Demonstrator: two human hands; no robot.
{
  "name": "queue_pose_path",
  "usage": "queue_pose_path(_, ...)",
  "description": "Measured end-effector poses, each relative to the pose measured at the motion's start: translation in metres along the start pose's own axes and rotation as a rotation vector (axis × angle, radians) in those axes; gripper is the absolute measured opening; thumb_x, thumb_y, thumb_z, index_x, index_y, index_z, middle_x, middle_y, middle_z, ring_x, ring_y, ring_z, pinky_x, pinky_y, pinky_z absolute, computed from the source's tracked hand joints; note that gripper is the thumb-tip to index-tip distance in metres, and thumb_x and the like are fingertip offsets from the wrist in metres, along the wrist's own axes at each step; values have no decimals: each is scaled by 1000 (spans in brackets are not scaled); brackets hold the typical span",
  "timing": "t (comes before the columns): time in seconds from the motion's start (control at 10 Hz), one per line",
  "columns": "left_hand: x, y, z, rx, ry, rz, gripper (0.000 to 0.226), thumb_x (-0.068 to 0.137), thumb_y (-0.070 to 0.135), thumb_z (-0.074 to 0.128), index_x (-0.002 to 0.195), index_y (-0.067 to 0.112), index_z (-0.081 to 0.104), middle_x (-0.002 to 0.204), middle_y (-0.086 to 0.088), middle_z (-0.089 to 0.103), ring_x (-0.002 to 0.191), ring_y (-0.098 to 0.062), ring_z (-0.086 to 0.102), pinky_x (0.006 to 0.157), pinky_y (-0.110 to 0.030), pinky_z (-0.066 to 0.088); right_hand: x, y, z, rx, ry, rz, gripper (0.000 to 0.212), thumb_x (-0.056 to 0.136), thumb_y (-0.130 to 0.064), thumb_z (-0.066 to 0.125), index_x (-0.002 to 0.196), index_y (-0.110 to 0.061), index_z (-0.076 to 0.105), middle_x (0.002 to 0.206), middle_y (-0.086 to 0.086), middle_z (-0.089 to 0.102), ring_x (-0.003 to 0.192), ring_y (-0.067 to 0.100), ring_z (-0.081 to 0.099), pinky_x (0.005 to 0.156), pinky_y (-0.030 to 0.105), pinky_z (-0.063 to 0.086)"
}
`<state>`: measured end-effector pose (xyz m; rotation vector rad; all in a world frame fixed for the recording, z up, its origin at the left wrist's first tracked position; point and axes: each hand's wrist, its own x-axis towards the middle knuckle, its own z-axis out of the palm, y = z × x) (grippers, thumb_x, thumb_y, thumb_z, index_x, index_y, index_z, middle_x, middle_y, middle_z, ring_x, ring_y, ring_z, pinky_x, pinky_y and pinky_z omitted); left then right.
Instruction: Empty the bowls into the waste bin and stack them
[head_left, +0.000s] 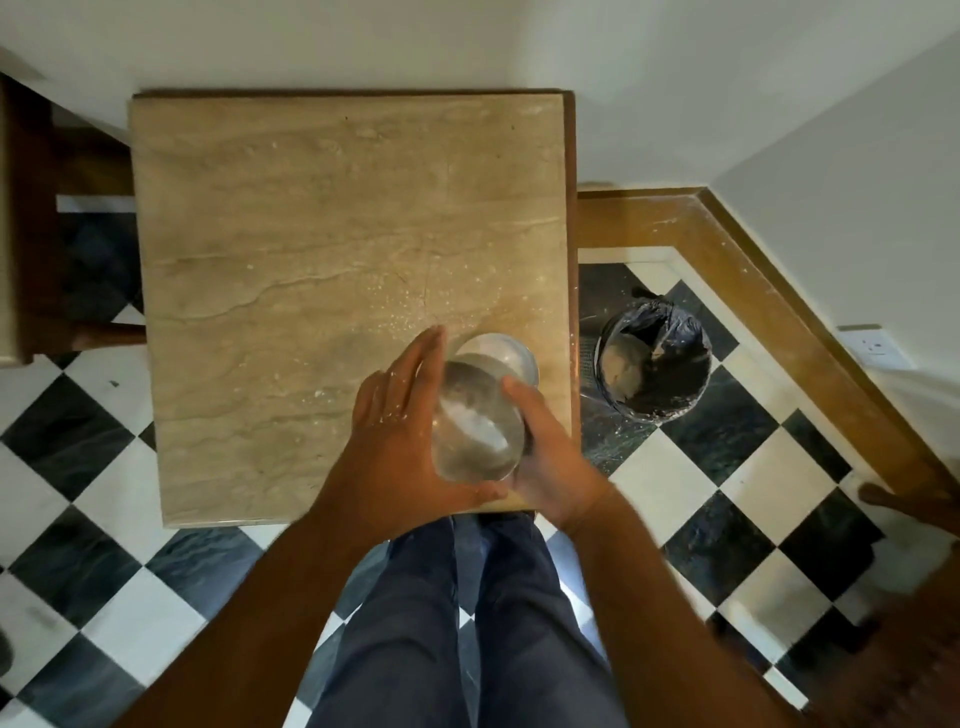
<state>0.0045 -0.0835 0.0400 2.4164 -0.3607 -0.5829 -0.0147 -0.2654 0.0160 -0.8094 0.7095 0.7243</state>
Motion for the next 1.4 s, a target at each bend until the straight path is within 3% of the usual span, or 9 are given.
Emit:
queue_pose_path(0.1,-14,-11,-10,-18,53,-42,142,66,72,84,174,19,9,172,-6,31,150,-28,46,115,-53,51,7,13,33,1,-11,37,78,77,-74,89,138,-26,80,139,8,81,127,24,78,101,36,65)
queue_pose_path(0.2,-28,-38,-9,-15,112,-126,138,63,65,88,171,17,17,166,-8,33,148,-30,47,107,-49,57,18,18,55,-113,-30,110,50,97,-74,69,117,-33,87,114,-7,88,108,14,83,86,26,67)
queue_pose_path(0.3,-31,-72,0,89,153,-220,135,63,57,93,168,11,23,163,-14,34,146,-36,45,106,-55,58,33,24,57,-416,127,76,42,111,-63,55,97,-31,78,79,-12,84,79,9,78,71,24,61)
queue_pose_path(0.4,-20,-100,4,59,162,-382,139,56,52,98,167,24,19,163,-6,29,142,-41,44,100,-58,58,32,35,36,-470,373,-148,39,114,-50,59,101,-18,79,78,-4,80,61,3,71,62,20,55)
queue_pose_path(0.7,20,-121,15,172,81,-486,142,62,62,94,170,19,13,169,-13,27,151,-41,31,119,-59,41,13,32,-17,-526,606,-321,40,117,-35,60,91,-7,73,66,0,60,59,13,54,65,33,46)
queue_pose_path(0.8,25,-119,19,202,74,-472,143,63,66,92,172,18,11,170,-14,28,154,-40,29,122,-57,36,15,33,-19,-510,624,-330,35,116,-34,61,88,-17,73,61,-14,60,57,2,54,59,22,46)
queue_pose_path(1.1,29,-108,34,258,56,-457,137,69,67,88,173,17,14,170,-14,29,155,-39,29,124,-55,30,12,42,-15,-491,664,-323,35,117,-33,60,85,-30,74,63,-15,63,64,11,55,72,34,46)
queue_pose_path(1.3,29,-108,34,278,46,-450,126,73,70,84,172,29,19,173,-12,28,156,-39,29,123,-56,27,6,40,-20,-486,629,-354,44,118,-28,58,94,7,68,76,16,56,74,27,50,74,40,43)
queue_pose_path(1.4,29,-99,36,261,72,-451,127,76,73,81,174,29,12,178,-11,20,161,-37,24,125,-58,24,4,39,-22,-513,650,-354,49,118,-26,57,100,18,63,76,18,53,73,28,48,71,38,42)
